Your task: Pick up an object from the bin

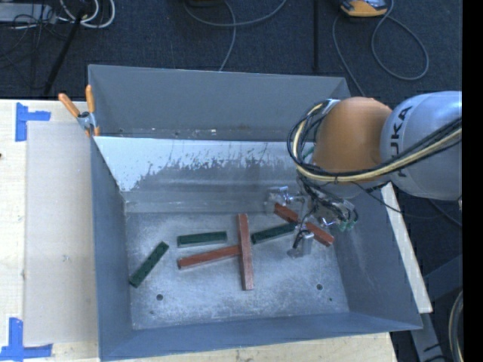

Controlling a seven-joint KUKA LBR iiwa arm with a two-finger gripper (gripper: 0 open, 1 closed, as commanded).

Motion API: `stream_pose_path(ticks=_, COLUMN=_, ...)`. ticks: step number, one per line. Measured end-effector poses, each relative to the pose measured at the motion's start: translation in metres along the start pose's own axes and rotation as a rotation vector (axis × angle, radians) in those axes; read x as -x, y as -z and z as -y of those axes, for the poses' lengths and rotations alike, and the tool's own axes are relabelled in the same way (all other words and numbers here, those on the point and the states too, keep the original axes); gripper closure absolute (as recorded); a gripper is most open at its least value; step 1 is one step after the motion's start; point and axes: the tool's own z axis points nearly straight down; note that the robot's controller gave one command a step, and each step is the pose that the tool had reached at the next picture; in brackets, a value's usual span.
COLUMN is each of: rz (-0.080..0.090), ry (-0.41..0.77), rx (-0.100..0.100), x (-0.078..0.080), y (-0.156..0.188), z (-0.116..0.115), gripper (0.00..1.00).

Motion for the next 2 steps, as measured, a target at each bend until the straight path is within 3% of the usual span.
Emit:
stream_pose_path(ticks=1, rz=-0.002, ry=0.237, rx=0.001, x=0.001, y=-0.001, z=0.023, gripper=0.0)
stream_pose_path(ticks=2, rz=-0.003, ry=0.459, rx=0.003, x=0.012, y=-0.032, z=0.031, gripper=0.0)
